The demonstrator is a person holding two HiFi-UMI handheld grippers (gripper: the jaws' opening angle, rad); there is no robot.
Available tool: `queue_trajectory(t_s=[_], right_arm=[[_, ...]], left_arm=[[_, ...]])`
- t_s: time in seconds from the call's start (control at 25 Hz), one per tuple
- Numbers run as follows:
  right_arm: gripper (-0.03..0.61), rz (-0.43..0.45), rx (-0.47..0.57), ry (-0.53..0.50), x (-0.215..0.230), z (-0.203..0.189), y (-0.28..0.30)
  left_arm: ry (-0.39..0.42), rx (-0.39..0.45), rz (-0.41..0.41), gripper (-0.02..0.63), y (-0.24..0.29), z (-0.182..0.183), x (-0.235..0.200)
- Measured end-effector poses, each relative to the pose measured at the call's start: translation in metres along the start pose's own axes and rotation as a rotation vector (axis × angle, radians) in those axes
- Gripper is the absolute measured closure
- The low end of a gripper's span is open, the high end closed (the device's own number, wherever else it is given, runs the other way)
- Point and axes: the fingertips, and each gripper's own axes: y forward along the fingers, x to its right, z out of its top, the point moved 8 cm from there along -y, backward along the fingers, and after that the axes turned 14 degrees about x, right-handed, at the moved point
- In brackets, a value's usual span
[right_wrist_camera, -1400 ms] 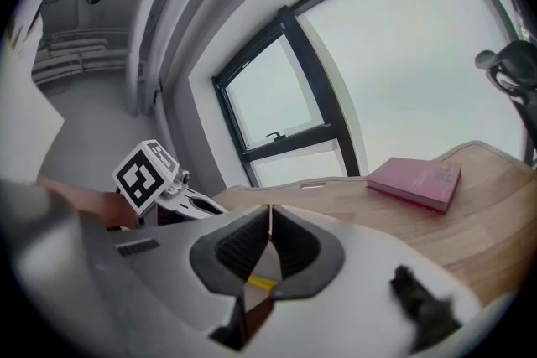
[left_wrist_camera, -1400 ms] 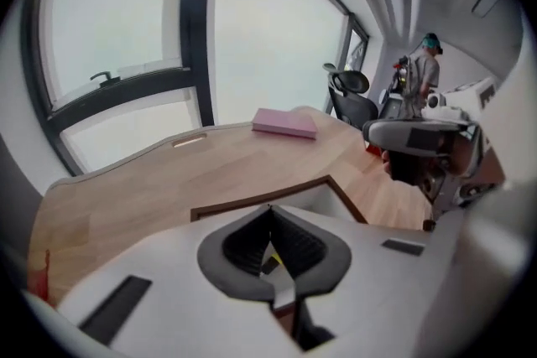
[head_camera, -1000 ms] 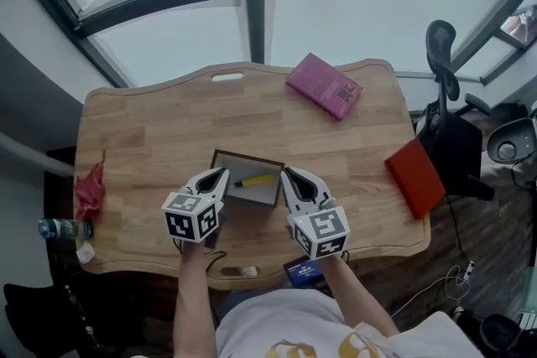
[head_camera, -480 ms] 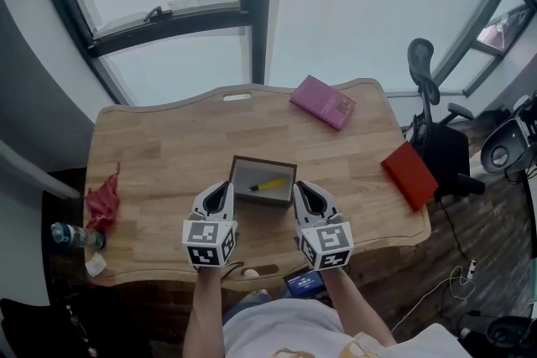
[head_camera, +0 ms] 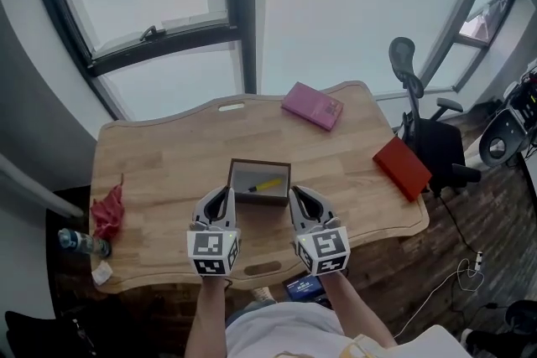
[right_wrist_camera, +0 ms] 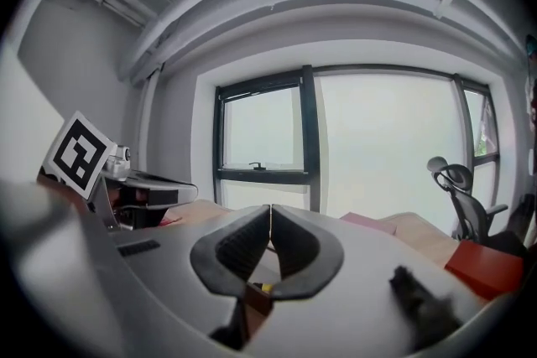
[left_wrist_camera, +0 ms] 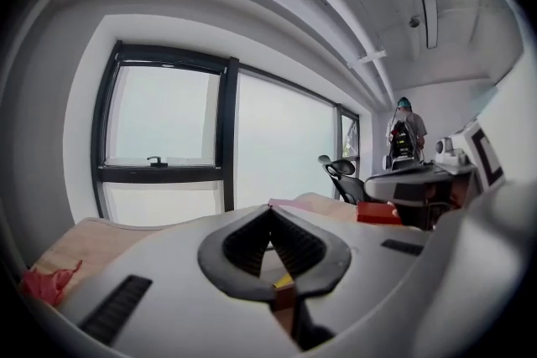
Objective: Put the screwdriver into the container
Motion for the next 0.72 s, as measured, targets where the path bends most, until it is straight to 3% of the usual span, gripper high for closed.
queue_trajectory(t_s=[0.32,0.6,0.72], right_arm=[[0.546,0.037,0.032,-0.026,0.006,0.012,-0.005],[0.546,0.042,0.031,-0.026,0.015,0.014,-0.015],[0.546,0.040,0.034,-0.027,0.019,0.014,-0.020]], left_arm=[[0.048,-0.014,0.038,0.600,-0.006,0.002,0.019],[-0.037,-0.075,0.114,0.600,-0.014,-0.007,0.015],[-0.037,-0.075,0.122,0.601,-0.013,-0.007,0.015]])
